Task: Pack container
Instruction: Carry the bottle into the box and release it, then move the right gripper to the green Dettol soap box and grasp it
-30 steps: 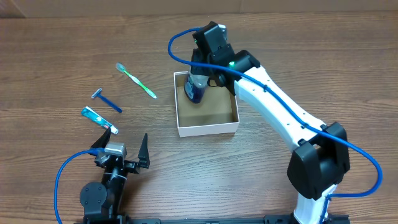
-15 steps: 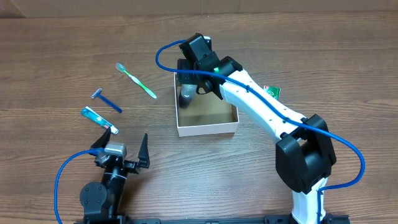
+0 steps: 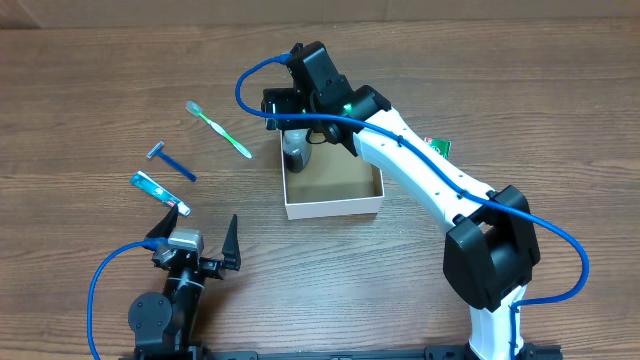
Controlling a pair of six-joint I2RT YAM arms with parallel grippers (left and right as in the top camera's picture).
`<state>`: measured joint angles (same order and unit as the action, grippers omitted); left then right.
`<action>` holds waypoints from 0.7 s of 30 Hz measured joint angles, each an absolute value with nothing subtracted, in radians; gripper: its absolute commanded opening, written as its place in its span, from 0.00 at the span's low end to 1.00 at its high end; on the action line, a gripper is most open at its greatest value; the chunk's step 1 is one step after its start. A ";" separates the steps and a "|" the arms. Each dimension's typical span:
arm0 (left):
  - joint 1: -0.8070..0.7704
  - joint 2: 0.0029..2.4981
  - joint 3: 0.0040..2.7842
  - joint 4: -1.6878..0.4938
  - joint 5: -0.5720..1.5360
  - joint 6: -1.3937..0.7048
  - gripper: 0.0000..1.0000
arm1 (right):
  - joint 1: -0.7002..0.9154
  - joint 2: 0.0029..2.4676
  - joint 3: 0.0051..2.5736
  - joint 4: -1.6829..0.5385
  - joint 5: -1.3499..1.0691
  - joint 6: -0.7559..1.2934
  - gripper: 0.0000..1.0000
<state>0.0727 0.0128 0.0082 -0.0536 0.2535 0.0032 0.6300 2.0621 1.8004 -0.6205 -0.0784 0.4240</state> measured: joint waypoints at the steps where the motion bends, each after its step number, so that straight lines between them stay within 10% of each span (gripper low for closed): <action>1: 0.073 0.013 0.008 -0.053 0.253 0.003 1.00 | 0.630 2.062 1.800 -0.620 -0.081 0.418 0.93; 12: 0.073 0.013 0.008 -0.053 0.253 0.003 1.00 | 0.345 2.069 2.330 -1.308 -0.082 0.319 1.00; 21: 0.073 0.013 0.008 -0.053 0.253 0.003 1.00 | 0.007 2.072 2.026 -1.351 -0.025 0.319 1.00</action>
